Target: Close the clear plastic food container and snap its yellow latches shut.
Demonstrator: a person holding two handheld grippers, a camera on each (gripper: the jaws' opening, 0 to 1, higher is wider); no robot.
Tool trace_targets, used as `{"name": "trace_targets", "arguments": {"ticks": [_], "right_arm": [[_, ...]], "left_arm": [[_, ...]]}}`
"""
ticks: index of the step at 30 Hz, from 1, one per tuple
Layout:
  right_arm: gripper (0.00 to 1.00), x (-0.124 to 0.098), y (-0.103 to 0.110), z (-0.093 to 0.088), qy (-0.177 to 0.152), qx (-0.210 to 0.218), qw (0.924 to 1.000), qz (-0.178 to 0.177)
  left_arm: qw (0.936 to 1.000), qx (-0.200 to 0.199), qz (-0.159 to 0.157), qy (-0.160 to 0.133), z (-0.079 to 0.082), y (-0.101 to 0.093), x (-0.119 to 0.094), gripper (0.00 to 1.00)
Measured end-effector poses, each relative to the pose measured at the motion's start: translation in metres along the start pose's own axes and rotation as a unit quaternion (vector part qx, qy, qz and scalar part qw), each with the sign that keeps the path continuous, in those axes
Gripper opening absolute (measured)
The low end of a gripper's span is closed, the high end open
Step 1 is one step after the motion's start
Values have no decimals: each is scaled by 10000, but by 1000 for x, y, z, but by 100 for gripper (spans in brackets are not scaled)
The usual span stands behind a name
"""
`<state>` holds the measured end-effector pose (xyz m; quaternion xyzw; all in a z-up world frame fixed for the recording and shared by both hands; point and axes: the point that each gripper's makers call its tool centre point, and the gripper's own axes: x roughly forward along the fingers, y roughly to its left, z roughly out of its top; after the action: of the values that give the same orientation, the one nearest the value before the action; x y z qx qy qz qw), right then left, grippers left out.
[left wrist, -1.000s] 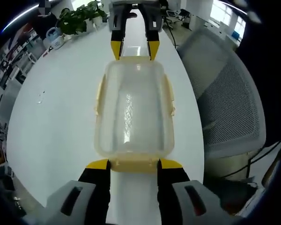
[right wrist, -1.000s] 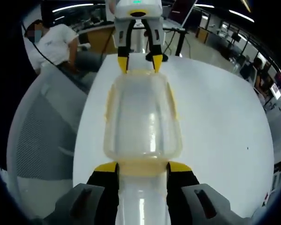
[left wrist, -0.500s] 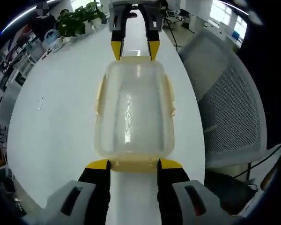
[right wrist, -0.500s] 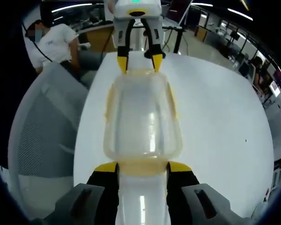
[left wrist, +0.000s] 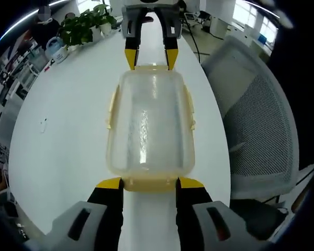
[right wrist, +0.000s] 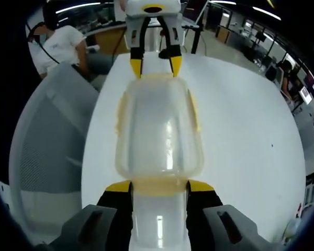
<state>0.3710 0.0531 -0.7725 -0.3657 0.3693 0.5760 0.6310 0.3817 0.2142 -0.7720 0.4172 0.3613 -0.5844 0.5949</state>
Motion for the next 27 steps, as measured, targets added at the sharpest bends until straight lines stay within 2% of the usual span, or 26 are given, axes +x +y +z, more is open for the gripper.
{"name": "trace_targets", "arguments": {"ticks": [19, 27], "right_arm": [[38, -16, -1, -36, 89, 82, 9999, 61], [38, -24, -2, -58, 107, 148, 9998, 81]], "left_arm": [[10000, 30, -68, -52, 37, 1, 19, 38], [9999, 37, -101, -98, 57, 2, 30, 38]]}}
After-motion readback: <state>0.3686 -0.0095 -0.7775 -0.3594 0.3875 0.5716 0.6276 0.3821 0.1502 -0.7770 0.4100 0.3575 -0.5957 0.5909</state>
